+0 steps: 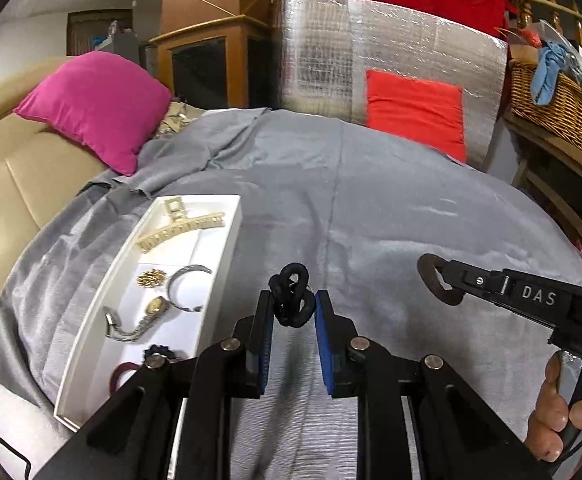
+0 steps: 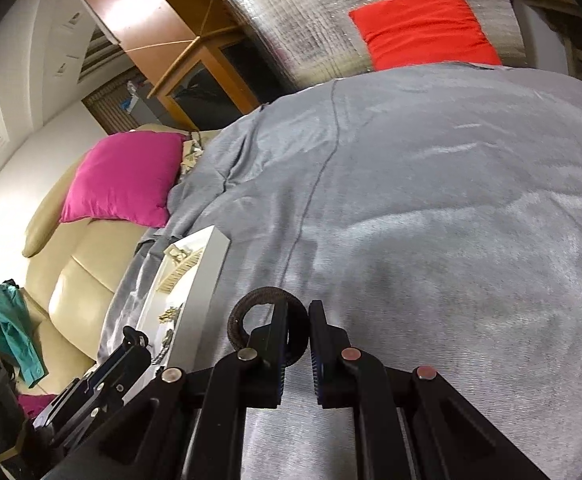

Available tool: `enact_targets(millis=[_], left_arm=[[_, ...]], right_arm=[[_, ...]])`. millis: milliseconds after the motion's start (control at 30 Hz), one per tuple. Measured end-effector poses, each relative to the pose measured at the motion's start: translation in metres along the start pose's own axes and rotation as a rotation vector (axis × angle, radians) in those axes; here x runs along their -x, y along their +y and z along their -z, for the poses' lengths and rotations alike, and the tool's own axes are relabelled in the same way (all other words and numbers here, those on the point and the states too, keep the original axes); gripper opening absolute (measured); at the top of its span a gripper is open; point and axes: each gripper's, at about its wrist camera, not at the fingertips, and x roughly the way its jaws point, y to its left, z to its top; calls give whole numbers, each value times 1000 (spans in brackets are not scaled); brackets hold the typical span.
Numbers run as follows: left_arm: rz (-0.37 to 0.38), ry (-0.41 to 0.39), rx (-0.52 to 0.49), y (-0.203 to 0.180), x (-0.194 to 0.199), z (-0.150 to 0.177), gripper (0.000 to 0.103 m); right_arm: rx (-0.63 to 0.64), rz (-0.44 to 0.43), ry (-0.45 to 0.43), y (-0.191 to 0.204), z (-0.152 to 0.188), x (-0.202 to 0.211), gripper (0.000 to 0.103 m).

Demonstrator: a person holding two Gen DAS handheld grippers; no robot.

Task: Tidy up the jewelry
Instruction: 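Carry the ring in the right tool and hair ties in the left tool to the tray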

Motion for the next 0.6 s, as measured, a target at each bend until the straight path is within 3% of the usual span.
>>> enact_targets(millis=[600], left_arm=[[-109,-56,113,75,27,3,21]], right_arm=[[92,-116,1,60,11,-10,12]])
